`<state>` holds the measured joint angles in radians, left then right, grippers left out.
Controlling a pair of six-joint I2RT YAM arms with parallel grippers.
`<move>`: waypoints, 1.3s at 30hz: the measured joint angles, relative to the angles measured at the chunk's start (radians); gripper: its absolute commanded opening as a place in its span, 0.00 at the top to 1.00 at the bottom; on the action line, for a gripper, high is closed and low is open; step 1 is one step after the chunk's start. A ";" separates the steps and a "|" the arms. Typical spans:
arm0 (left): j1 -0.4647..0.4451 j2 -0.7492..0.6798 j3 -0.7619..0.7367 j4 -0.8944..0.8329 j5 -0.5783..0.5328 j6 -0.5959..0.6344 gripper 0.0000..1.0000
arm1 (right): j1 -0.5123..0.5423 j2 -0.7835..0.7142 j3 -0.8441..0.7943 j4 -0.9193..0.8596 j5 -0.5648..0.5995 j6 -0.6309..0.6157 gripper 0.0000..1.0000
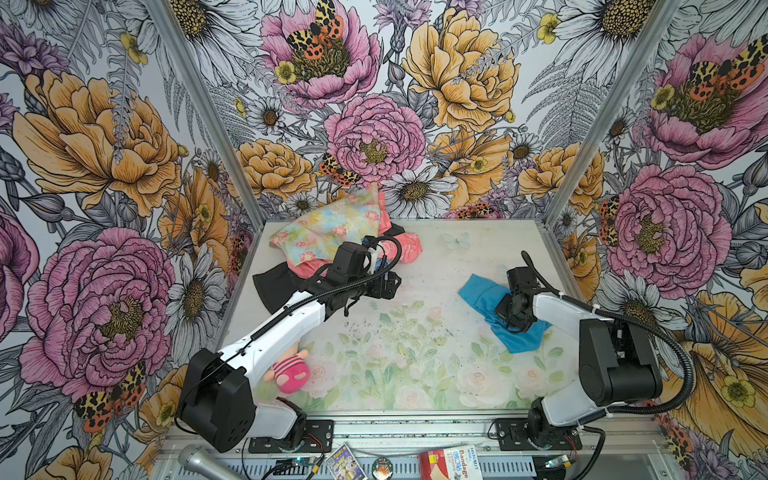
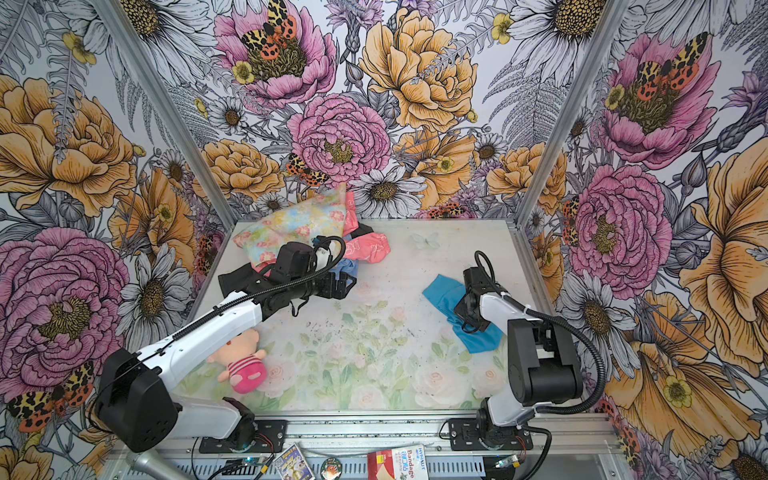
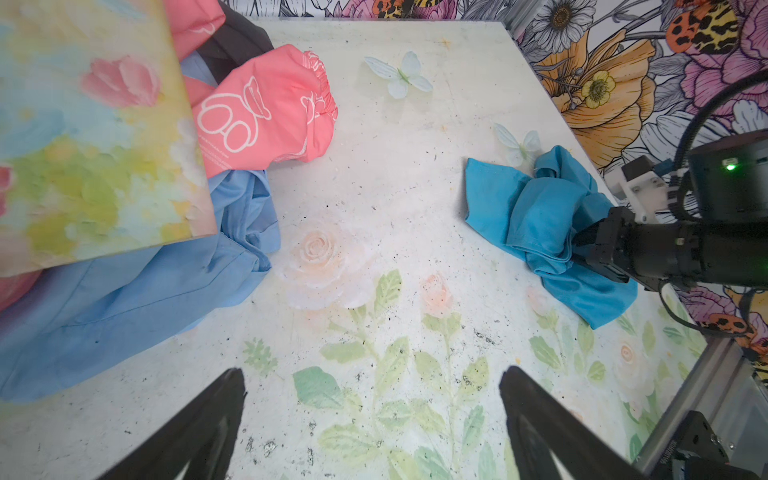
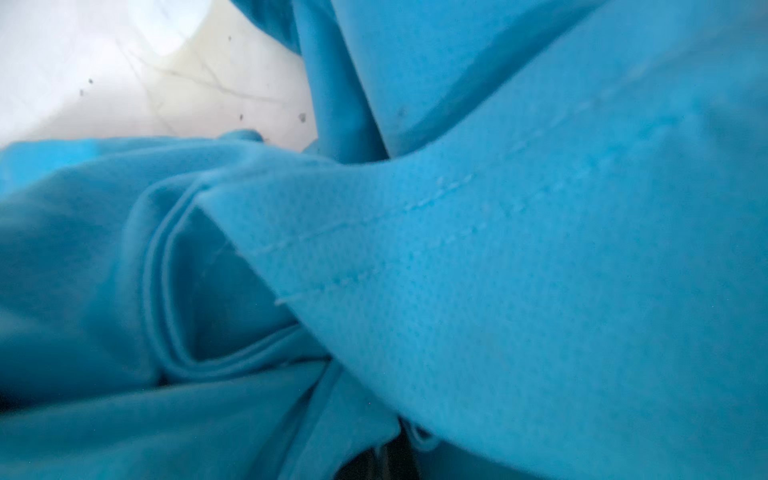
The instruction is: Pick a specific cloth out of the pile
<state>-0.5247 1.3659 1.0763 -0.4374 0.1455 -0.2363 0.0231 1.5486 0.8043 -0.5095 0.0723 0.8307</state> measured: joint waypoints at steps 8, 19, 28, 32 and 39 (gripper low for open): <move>0.039 -0.037 -0.025 0.000 -0.004 0.001 0.03 | -0.020 -0.043 -0.032 -0.002 0.002 -0.001 0.96; 0.122 -0.097 -0.031 -0.010 -0.010 0.035 0.02 | -0.024 -0.150 -0.034 -0.081 0.002 -0.004 0.49; 0.155 -0.146 -0.031 -0.015 -0.015 0.061 0.01 | -0.024 -0.272 0.046 -0.183 0.037 -0.002 0.27; 0.156 -0.159 -0.031 -0.017 -0.023 0.064 0.01 | -0.024 -0.307 0.096 -0.210 0.058 -0.020 0.18; 0.168 -0.246 -0.034 -0.016 -0.063 0.079 0.01 | -0.018 -0.356 0.214 -0.243 0.123 -0.116 0.00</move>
<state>-0.3569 1.1202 1.0424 -0.4534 0.0826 -0.1574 0.0055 1.1927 1.0183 -0.7525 0.1951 0.7151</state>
